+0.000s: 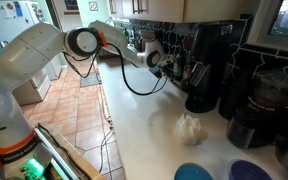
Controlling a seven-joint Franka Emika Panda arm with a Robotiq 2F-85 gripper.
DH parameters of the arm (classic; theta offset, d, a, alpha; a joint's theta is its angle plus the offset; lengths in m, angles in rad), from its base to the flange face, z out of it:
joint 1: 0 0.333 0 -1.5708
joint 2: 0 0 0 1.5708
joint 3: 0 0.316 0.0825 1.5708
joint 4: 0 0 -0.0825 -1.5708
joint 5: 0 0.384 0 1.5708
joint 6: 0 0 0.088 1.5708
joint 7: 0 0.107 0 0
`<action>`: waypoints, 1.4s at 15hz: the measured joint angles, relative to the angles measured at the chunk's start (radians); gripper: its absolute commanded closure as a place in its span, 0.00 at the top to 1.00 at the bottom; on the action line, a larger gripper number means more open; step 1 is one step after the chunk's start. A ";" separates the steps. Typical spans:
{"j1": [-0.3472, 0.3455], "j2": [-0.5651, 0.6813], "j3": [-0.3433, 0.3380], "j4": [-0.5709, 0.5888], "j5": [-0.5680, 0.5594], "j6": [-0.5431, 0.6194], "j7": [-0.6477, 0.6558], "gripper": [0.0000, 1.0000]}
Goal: Slide the sauce tray by holding the bottom left corner and rotating it anticlockwise
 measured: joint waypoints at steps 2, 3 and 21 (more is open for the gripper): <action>0.002 -0.007 0.001 -0.005 0.000 -0.018 0.001 0.00; 0.003 -0.011 0.002 -0.008 0.000 -0.026 0.001 0.00; 0.014 -0.208 0.050 -0.302 0.024 -0.024 -0.001 0.00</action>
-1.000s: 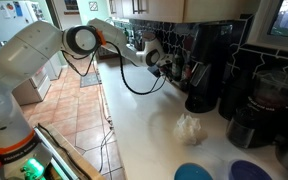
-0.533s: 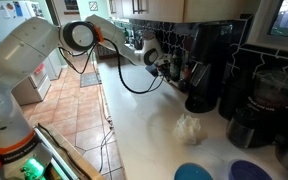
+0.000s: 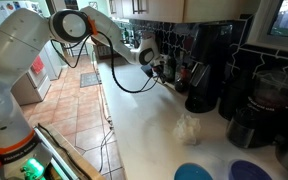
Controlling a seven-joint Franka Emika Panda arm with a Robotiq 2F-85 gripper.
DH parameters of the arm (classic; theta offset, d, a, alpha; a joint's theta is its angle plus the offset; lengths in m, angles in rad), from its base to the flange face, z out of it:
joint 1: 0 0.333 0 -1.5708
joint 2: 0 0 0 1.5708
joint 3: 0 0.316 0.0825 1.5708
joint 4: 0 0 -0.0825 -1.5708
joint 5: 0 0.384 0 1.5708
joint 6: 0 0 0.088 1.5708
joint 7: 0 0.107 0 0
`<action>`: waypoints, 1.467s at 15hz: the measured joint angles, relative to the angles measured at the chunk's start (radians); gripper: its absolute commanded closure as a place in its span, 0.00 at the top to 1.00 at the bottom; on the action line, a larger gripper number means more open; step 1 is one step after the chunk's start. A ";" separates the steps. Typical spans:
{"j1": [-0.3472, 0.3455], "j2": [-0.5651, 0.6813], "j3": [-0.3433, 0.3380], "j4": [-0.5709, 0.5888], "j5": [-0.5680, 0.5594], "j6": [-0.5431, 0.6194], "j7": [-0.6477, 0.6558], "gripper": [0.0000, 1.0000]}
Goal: Slide the sauce tray by holding the bottom left corner and rotating it anticlockwise
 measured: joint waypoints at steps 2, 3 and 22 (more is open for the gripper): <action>0.000 -0.036 0.011 -0.056 0.018 0.006 -0.001 0.00; 0.000 -0.054 0.016 -0.084 0.029 0.011 -0.002 0.00; -0.005 -0.307 0.106 -0.473 0.252 0.031 -0.022 0.00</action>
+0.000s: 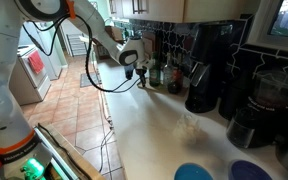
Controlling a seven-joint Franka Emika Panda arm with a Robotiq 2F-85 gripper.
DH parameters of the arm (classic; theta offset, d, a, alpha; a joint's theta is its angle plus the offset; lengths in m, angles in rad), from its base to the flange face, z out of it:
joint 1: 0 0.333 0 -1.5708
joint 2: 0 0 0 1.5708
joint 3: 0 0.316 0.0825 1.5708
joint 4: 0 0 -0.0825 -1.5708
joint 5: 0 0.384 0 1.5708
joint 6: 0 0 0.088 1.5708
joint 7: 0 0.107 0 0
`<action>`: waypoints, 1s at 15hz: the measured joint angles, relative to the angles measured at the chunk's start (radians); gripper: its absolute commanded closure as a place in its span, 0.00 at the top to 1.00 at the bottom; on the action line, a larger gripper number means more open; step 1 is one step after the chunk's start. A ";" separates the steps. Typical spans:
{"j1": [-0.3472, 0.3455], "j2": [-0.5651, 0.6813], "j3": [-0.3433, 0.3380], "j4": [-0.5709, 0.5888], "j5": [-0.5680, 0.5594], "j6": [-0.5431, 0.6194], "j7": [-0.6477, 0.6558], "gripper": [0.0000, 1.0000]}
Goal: Slide the sauce tray by holding the bottom left corner and rotating it anticlockwise
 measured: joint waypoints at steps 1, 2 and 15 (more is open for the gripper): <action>0.000 -0.008 0.000 -0.012 0.005 0.000 0.000 0.00; 0.000 -0.015 -0.001 -0.023 0.005 0.000 0.003 0.00; 0.070 -0.091 -0.093 -0.147 -0.043 0.019 0.157 0.00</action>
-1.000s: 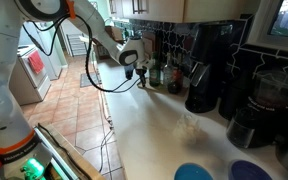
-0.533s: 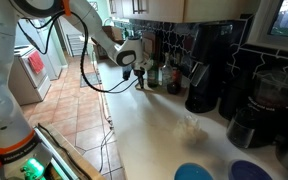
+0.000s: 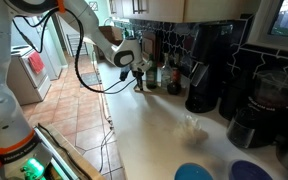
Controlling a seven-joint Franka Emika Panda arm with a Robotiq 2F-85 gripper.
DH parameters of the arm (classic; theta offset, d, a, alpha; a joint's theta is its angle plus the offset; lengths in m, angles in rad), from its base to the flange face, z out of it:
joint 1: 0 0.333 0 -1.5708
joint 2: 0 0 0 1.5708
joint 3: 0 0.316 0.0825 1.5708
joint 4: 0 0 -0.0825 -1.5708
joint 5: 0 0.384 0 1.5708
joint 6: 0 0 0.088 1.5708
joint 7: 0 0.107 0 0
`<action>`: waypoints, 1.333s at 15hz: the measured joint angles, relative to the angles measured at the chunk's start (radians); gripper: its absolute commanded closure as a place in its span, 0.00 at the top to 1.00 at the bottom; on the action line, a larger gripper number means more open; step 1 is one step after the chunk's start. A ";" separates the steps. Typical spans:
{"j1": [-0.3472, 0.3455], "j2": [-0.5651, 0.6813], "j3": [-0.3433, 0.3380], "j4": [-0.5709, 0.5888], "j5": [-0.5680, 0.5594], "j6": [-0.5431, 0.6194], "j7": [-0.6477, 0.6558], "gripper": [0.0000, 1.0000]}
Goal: Slide the sauce tray by holding the bottom left corner and rotating it anticlockwise
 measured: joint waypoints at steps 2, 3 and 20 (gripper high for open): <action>0.004 -0.010 -0.009 -0.018 -0.014 0.008 0.010 0.00; 0.004 -0.015 -0.012 -0.027 -0.020 0.013 0.010 0.00; -0.043 -0.096 -0.052 -0.181 -0.081 0.122 -0.122 0.00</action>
